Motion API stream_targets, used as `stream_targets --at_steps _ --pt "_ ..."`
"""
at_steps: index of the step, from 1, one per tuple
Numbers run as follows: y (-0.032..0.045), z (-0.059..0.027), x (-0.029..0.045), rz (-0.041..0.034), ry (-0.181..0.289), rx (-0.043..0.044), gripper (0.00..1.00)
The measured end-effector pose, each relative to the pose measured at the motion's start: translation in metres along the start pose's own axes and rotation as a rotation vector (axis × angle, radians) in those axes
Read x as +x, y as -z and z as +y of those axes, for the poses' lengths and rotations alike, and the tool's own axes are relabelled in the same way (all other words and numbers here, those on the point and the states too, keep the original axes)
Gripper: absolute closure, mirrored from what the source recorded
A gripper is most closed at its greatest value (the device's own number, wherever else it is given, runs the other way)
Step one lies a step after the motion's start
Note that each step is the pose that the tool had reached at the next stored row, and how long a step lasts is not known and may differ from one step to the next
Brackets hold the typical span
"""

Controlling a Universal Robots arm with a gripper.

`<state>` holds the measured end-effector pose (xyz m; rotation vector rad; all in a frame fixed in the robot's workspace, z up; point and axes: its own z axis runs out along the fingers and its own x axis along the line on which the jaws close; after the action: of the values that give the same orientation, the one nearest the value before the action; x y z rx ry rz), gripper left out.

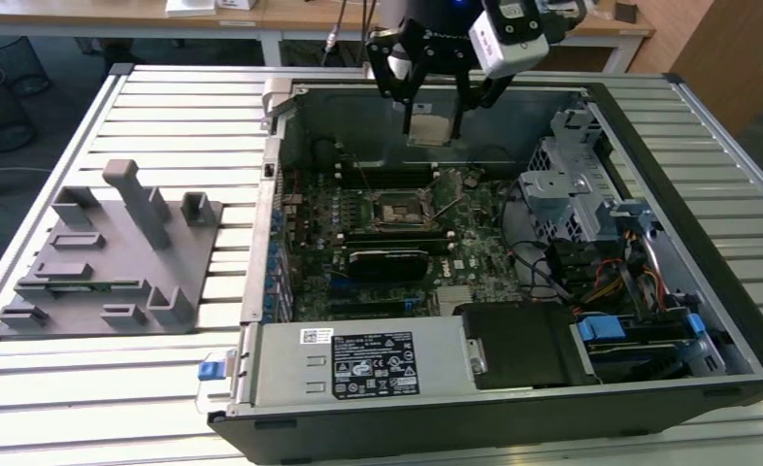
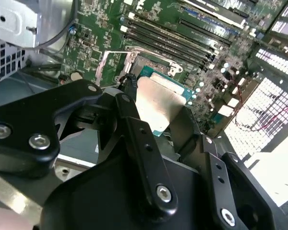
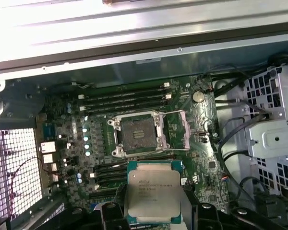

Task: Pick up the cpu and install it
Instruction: 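Place the cpu into insertion slot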

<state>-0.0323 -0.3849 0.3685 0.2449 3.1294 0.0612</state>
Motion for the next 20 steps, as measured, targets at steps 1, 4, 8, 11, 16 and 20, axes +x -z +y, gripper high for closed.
stream_targets --at_steps 1,4,8,11,16,20 --pt "-0.0004 0.0000 0.0002 -0.0001 -0.003 0.0001 0.47" --pt "-0.0018 -0.0003 0.0003 -0.0002 -0.004 0.0000 0.47" --pt "-0.0031 -0.0004 0.0003 -0.0009 -0.022 0.0007 0.47" --pt "-0.0037 -0.0004 0.0003 -0.0030 -0.076 0.0005 0.47" --pt "-0.0053 -0.0006 0.0009 -0.0076 -0.195 0.0010 0.47" --pt "-0.0055 -0.0014 0.0060 -0.0087 -0.217 0.0006 0.47"
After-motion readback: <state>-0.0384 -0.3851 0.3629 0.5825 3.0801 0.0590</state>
